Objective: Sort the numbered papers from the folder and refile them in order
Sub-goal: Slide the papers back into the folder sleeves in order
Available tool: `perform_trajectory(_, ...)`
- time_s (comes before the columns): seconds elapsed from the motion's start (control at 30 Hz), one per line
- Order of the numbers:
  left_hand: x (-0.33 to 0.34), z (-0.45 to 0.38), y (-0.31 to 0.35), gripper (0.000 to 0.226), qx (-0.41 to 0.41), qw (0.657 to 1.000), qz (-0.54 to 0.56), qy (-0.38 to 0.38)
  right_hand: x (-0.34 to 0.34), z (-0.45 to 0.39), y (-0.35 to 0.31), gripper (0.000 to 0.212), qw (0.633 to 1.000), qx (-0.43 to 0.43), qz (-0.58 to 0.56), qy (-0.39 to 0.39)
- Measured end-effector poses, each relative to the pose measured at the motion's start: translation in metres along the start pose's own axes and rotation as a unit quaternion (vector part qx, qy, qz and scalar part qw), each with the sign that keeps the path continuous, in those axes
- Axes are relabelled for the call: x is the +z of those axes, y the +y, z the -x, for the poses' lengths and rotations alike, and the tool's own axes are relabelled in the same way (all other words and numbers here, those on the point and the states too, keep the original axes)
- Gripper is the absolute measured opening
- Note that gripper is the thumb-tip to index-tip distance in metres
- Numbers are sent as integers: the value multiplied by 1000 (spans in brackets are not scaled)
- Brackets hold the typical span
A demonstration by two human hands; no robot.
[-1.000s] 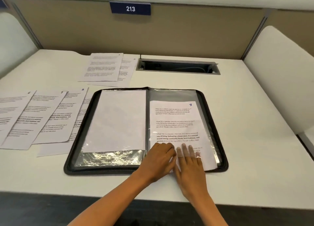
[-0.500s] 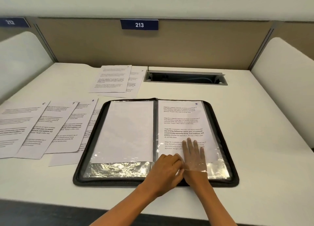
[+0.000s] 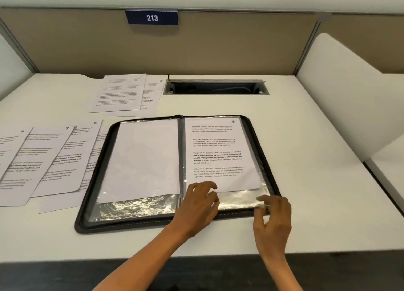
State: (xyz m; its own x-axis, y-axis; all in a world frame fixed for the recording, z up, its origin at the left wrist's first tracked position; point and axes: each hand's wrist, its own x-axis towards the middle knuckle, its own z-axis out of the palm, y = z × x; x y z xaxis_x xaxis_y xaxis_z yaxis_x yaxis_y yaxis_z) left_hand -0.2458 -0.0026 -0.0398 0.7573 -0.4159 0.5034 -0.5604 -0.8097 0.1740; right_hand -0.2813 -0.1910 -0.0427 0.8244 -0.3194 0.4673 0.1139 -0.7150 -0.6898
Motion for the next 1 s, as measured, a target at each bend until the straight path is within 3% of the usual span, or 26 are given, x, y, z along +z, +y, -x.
perform_trajectory(0.1,2,2,3,21,-14,1000,-5,8,-2,-18,-1,33,989,144,7,-28)
perform_trajectory(0.17,3,4,4,20,-25,1000,1,11,-3,-28,-1,45,978,189,59,-61)
perform_trajectory(0.27,1,7,3,17,-37,999,18,3,0,-39,-2,45,961,236,83,-114)
perform_trajectory(0.33,0,9,0,7,-35,999,15,4,3,-44,-3,41,952,261,74,-143)
perform_trajectory(0.43,-5,10,-2,17,-39,999,34,-9,3,-50,-6,15,947,284,-6,-152)
perform_trajectory(0.57,-17,13,-9,27,-85,990,98,-55,-1,-58,-31,7,942,274,-145,-126)
perform_trajectory(0.63,-32,9,-14,36,-175,959,213,-63,1,-62,-55,7,938,242,-210,-133)
perform_trajectory(0.7,-50,-1,-21,27,-265,905,334,-9,6,-64,-79,6,929,202,-267,-158)
perform_trajectory(0.8,-78,-14,-39,22,-370,826,420,70,23,-64,-114,6,913,137,-317,-215)
perform_trajectory(1.0,-131,-4,-82,36,-443,724,516,115,82,-39,-181,14,889,-9,-283,-359)
